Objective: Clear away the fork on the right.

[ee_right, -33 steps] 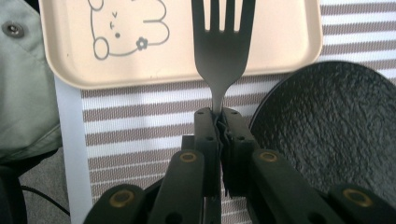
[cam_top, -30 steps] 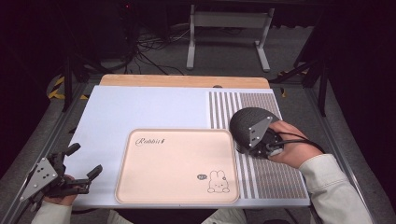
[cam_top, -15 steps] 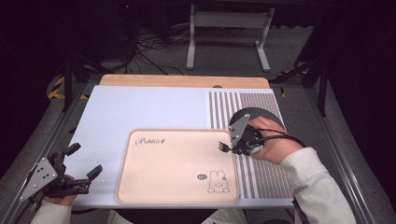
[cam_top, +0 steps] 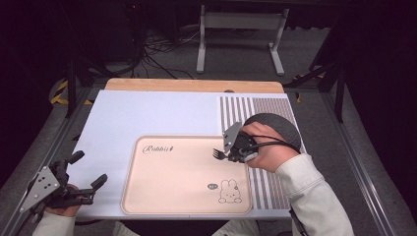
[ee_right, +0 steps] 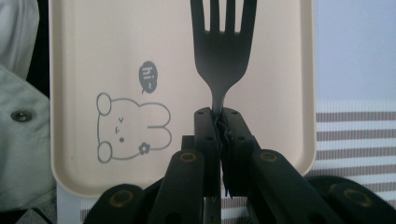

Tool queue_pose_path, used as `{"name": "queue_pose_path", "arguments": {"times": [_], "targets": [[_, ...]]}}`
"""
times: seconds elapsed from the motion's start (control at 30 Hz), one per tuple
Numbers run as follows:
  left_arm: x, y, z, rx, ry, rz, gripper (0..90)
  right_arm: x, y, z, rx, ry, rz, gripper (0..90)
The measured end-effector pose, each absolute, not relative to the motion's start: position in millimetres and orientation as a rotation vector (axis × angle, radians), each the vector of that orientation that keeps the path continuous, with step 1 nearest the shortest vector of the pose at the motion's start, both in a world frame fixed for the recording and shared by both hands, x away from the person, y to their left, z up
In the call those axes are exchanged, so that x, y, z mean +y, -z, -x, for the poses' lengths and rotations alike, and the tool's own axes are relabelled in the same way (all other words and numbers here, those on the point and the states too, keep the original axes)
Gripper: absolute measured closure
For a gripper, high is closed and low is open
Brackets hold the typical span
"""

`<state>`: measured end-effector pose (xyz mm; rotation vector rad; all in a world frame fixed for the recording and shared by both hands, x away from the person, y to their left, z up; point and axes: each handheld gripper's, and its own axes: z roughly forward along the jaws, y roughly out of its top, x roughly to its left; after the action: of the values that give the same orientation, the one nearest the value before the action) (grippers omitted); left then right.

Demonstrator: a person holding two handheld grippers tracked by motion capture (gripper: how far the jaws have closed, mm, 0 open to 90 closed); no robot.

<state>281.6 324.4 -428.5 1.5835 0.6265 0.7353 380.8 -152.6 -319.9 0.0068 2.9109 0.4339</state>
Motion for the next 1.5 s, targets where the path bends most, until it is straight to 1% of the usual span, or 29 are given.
{"name": "queue_pose_path", "arguments": {"times": [0.47, 0.73, 0.83, 0.93, 1.13, 1.23, 1.5], "targets": [[325, 428, -282, 0.622, -0.737, -1.576, 0.7, -122, 332, -385, 2.949, -0.484, -0.05, 86.8], [325, 428, -282, 0.62, -0.736, -1.576, 0.7, -112, 335, -385, 3.006, -0.49, -0.255, 86.9], [325, 428, -281, 0.621, -0.736, -1.576, 0.7, -110, 337, -385, 3.024, -0.524, -0.434, 86.9], [325, 428, -281, 0.621, -0.737, -1.577, 0.7, -110, 339, -387, 3.021, -0.535, -0.527, 86.9], [325, 428, -282, 0.62, -0.737, -1.577, 0.7, -110, 345, -389, 3.034, -0.51, -0.641, 86.9], [325, 428, -281, 0.62, -0.735, -1.578, 0.7, -109, 350, -391, 3.052, -0.511, -0.799, 86.9], [325, 428, -282, 0.618, -0.735, -1.577, 0.7, -112, 359, -396, 3.025, -0.438, -0.928, 86.9]]}}
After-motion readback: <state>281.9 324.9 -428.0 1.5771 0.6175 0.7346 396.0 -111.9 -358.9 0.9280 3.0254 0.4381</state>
